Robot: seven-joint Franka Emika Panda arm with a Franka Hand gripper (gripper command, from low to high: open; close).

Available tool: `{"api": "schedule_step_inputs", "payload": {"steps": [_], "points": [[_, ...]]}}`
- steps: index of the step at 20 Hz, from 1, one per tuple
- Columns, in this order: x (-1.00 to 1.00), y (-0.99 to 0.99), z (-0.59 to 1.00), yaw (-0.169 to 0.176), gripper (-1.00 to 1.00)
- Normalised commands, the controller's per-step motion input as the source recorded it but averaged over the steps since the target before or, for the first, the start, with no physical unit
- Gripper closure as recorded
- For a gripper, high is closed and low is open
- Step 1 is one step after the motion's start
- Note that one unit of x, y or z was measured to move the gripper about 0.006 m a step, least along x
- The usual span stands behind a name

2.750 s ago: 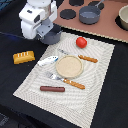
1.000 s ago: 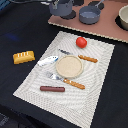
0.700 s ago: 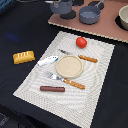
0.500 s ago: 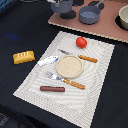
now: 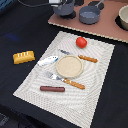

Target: Interact with the objects in diverse but meaningful ways.

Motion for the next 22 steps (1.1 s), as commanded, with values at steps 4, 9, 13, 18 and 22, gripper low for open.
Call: {"api": "schedule_step_inputs", "payload": {"steps": [4,9,13,18,22], "points": [[0.43,0.46,-0.07,0.0,1.0],[0.39,0.43,-0.08,0.001,1.0],[0.16,0.13,-0.07,0.0,-1.0],[-0.04,0.0,0.33,0.0,-1.0],[-0.09,0.08,0.7,0.0,-1.0]]}}
